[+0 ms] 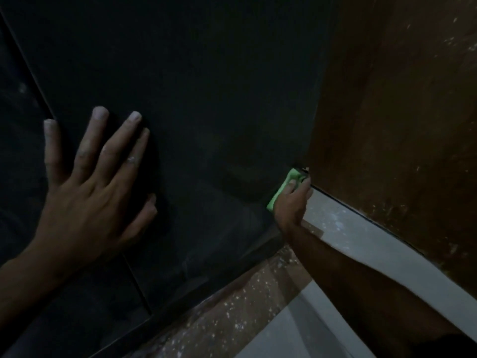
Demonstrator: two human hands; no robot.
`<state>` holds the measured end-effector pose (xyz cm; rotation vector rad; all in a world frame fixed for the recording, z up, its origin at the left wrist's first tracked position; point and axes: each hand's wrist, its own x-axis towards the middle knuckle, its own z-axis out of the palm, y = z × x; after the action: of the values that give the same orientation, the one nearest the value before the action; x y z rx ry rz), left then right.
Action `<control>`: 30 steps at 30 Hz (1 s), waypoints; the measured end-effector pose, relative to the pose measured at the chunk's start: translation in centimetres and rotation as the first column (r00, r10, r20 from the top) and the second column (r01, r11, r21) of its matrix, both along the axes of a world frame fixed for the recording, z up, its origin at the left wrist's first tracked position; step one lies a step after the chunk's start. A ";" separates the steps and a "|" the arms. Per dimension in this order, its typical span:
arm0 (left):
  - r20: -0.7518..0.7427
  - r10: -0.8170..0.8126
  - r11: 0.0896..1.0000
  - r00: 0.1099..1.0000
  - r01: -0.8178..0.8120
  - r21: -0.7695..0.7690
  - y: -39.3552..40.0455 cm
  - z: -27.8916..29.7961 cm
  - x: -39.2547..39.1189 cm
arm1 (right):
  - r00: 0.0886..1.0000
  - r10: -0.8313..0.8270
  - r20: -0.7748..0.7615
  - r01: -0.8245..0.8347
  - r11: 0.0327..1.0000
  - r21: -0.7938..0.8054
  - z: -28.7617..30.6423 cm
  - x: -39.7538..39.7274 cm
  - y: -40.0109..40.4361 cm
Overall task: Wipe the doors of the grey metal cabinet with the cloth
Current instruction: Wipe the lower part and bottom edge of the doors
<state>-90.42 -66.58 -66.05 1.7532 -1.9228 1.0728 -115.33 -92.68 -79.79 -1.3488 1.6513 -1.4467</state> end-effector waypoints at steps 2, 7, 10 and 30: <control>0.016 0.009 1.000 1.000 -0.010 0.024 -0.2 0.1 0.4 | 0.999 0.042 -0.034 -0.043 0.998 -0.048 -2.1 0.0 1.0; 0.037 -0.001 1.000 0.999 0.000 0.012 0.2 -0.2 0.6 | 0.855 -0.120 0.505 -0.019 0.965 0.262 -4.3 -0.2 -1.3; 0.023 -0.030 1.000 0.999 0.029 0.011 0.0 -0.5 1.0 | 0.894 -0.155 0.420 0.083 0.979 0.184 -3.6 0.0 -1.7; 0.057 0.062 0.998 0.996 -0.063 0.008 2.1 -9.5 -0.9 | 0.982 -0.070 0.176 0.031 0.976 0.217 -14.8 2.7 2.2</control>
<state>-91.30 -64.50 -75.55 1.8176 -1.9206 1.1484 -112.62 -90.44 -94.58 -1.0317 1.6765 -1.3346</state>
